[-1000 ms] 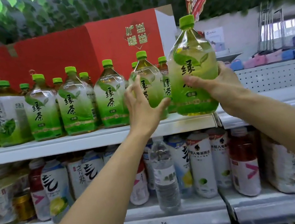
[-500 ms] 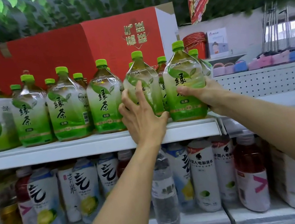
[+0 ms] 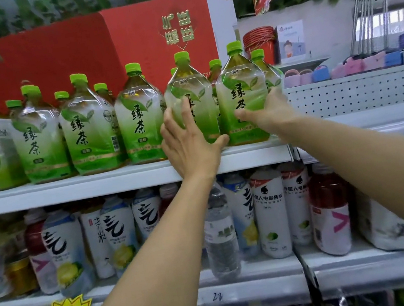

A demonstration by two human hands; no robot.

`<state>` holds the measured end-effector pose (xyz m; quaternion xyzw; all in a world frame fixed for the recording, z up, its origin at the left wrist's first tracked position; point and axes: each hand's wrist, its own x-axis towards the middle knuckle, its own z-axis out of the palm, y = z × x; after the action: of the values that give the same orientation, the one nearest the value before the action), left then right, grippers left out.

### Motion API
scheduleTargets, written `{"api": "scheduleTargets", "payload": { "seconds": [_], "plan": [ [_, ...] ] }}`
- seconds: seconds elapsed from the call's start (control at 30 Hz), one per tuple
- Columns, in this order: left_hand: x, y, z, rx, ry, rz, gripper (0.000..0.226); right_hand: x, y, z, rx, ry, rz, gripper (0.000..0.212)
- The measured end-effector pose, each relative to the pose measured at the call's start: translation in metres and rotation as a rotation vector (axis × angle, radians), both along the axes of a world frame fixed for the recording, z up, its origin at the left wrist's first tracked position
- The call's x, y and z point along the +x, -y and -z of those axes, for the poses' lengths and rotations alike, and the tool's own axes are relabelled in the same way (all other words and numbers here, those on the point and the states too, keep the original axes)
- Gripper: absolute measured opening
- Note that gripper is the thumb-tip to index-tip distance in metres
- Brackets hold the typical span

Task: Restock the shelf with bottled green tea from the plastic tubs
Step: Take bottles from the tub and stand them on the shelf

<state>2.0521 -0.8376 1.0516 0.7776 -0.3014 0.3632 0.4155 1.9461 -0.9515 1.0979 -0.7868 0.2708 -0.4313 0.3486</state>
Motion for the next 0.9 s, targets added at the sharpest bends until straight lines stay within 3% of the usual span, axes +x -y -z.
{"api": "scheduleTargets", "payload": {
  "seconds": [0.23, 0.47, 0.67, 0.9],
  "plan": [
    [-0.027, -0.07, 0.048, 0.097, 0.039, 0.167, 0.083, -0.034, -0.064, 0.065, -0.535, -0.029, 0.123, 0.074],
    [-0.037, -0.151, 0.152, 0.133, 0.034, 0.313, 0.058, -0.051, -0.127, 0.17, -0.725, -0.032, 0.109, 0.041],
    [-0.026, -0.214, 0.268, 0.414, -0.31, 0.363, 0.056, -0.052, -0.174, 0.299, -0.48, -0.262, -0.021, 0.039],
    [-0.041, -0.274, 0.45, 0.632, -0.959, 0.42, 0.055, -0.092, -0.206, 0.49, 0.096, -0.726, -0.124, 0.04]
  ]
}}
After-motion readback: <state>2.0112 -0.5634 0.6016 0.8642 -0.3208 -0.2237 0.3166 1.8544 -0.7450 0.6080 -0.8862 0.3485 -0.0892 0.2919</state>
